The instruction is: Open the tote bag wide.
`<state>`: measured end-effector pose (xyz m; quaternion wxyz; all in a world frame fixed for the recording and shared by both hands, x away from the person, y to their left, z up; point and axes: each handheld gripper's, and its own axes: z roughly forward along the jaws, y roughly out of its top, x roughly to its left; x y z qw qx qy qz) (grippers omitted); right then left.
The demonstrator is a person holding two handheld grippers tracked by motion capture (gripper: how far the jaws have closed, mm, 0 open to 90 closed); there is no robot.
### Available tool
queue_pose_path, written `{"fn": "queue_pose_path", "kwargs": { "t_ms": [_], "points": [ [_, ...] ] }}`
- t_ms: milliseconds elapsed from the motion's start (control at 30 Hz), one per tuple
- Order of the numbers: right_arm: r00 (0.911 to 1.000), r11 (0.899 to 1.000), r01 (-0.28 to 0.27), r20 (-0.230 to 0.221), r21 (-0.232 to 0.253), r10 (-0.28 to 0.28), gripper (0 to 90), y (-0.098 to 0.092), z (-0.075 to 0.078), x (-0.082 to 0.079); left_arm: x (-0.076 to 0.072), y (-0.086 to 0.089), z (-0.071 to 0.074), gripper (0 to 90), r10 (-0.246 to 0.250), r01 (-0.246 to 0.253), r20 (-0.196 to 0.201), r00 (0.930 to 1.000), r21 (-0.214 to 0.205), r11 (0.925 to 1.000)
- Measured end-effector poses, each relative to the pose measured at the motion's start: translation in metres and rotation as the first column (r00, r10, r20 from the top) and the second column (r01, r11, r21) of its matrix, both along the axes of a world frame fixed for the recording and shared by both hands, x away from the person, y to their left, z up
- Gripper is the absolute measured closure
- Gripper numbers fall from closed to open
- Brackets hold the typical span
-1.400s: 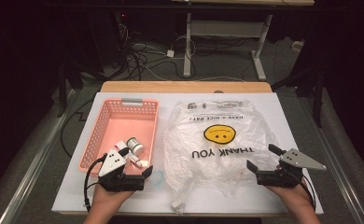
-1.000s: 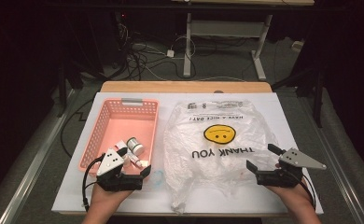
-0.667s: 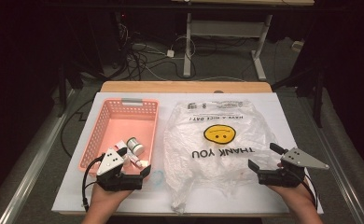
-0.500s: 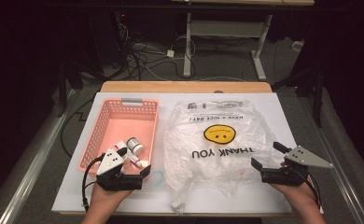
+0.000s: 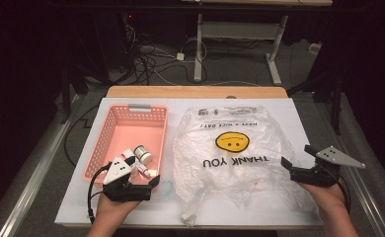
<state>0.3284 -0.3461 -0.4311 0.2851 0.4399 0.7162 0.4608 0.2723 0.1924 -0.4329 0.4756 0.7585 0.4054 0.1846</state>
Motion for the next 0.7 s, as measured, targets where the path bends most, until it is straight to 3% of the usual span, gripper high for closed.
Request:
{"fn": "queue_pose_path", "kwargs": {
  "t_ms": [200, 400, 467, 500, 567, 667, 700],
  "points": [
    [0.9990, 1.000, 0.021, -0.039, -0.018, -0.022, 6.7, -0.007, -0.003, 0.026, 0.000, 0.000, 0.001, 0.0, 0.001, -0.001, -0.004, 1.0000, 0.000, 1.0000],
    [0.9970, 0.999, 0.035, -0.069, -0.016, -0.036, 15.6, -0.012, -0.005, 0.051, 0.000, 0.000, 0.002, 0.0, -0.006, 0.006, -0.007, 1.0000, -0.005, 1.0000],
    [0.9941, 0.999, 0.034, -0.103, -0.015, -0.035, 22.3, -0.013, -0.008, 0.068, 0.000, 0.000, 0.002, 0.0, -0.004, 0.004, -0.014, 0.9999, 0.000, 1.0000],
    [0.9941, 0.999, 0.034, -0.103, -0.015, -0.035, 22.3, -0.013, -0.008, 0.068, 0.000, 0.000, 0.002, 0.0, -0.004, 0.004, -0.014, 0.9999, 0.000, 1.0000],
    [0.9913, 0.999, 0.028, -0.128, -0.021, -0.031, 28.3, -0.014, -0.011, 0.088, 0.001, -0.002, 0.003, 0.0, -0.007, 0.007, -0.014, 0.9999, 0.002, 1.0000],
    [0.9870, 0.999, 0.034, -0.157, -0.024, -0.037, 31.2, -0.015, -0.015, 0.110, 0.002, -0.002, 0.004, 0.0, -0.021, 0.021, -0.015, 0.9997, 0.006, 0.9998],
    [0.9870, 0.999, 0.034, -0.157, -0.024, -0.037, 31.2, -0.015, -0.015, 0.110, 0.002, -0.003, 0.004, 0.0, -0.025, 0.025, -0.012, 0.9996, 0.004, 0.9997]
  ]
}}
